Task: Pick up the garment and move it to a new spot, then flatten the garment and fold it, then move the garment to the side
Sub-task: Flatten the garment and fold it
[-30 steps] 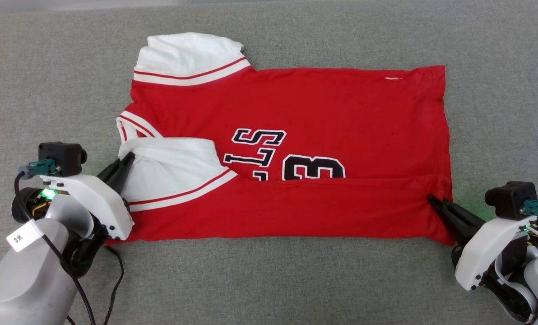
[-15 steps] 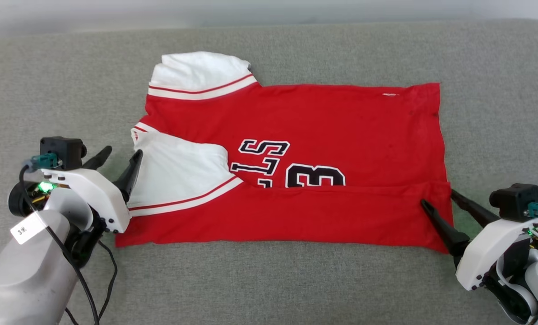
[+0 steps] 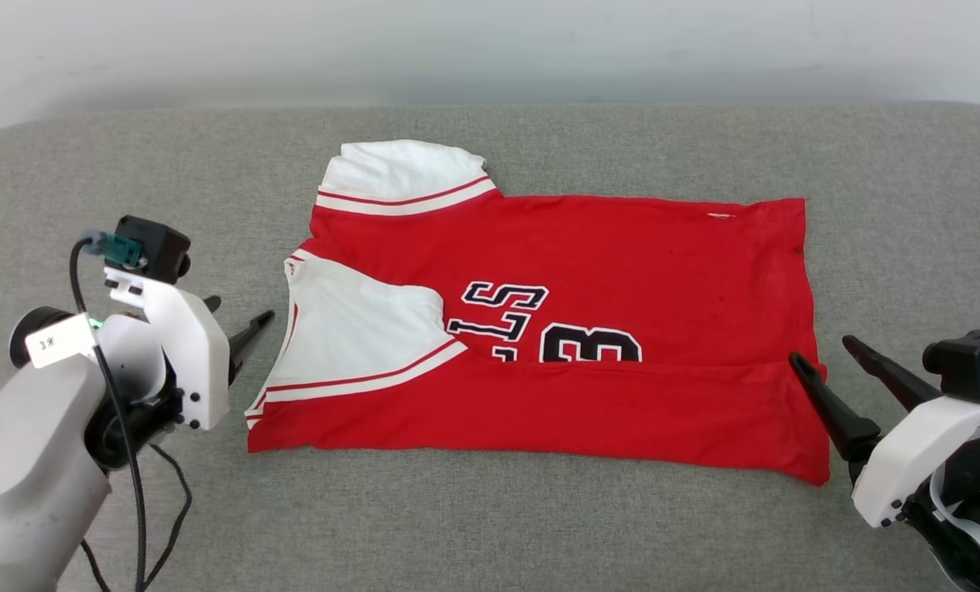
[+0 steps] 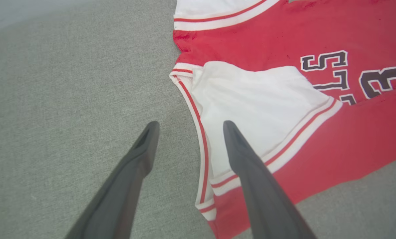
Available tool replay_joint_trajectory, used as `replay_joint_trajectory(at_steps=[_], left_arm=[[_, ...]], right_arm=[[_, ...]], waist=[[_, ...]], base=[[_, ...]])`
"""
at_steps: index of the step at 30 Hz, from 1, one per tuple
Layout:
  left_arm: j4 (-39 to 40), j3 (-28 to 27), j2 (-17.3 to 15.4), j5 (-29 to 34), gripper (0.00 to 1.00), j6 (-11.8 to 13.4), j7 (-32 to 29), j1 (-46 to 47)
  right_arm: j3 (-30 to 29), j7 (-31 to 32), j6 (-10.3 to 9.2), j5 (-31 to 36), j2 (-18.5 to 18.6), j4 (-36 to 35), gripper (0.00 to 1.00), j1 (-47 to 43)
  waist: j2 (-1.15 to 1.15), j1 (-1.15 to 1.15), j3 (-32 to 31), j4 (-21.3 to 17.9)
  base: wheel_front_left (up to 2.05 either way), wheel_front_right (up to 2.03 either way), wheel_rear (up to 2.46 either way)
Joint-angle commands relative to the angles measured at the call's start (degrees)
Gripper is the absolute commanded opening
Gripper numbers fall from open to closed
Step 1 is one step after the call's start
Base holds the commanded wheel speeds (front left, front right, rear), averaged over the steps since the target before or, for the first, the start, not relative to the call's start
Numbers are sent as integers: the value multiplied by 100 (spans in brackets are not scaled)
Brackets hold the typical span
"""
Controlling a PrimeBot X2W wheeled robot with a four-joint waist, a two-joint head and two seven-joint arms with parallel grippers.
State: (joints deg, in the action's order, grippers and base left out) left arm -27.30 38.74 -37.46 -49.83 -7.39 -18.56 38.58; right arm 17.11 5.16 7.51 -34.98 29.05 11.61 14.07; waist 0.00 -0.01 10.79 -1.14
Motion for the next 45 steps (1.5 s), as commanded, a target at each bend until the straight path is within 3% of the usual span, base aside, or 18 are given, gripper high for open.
replay_joint_trajectory(at_steps=[1,6,13,22,31,32,33,34,45], left_arm=[[59,80,-64,-42,100,-3,-193,68],[334,313,-255,-279,100,-3,-1099,232],[421,565,-300,-415,100,-3,-1852,290],[193,856,-300,-469,100,-3,-2206,87],[-315,1312,-19,-670,100,-4,-2205,-313],[-337,1357,-8,-693,66,-4,-2207,-314],[-347,1391,-3,-697,18,-4,-2178,-299],[-353,1421,-12,-724,0,-4,-2164,-284],[23,1402,-411,-800,0,-3,-1568,119]], right_arm=[[-37,41,-5,57,-47,-42,100,-63],[-132,174,-5,141,-139,-176,100,-151],[-202,282,-5,226,-227,-289,100,-149],[-188,325,-5,261,-301,-353,100,-23],[-122,339,-5,288,-297,-323,100,159],[-117,342,-5,292,-283,-321,100,173],[-110,363,-5,290,-264,-327,100,197],[-110,376,-5,300,-240,-338,100,230],[4,1200,-5,249,383,-582,100,614]], waist=[[0,1,-25,16],[0,1,-54,25],[0,1,-15,-45],[0,1,157,-200],[0,1,325,-308],[0,1,318,-308],[0,1,308,-307],[0,1,292,-302],[0,1,-11,-184]], base=[[0,0,0],[0,0,0],[0,0,0],[0,0,0],[0,0,0],[0,0,0],[0,0,0],[0,0,0],[0,0,0]])
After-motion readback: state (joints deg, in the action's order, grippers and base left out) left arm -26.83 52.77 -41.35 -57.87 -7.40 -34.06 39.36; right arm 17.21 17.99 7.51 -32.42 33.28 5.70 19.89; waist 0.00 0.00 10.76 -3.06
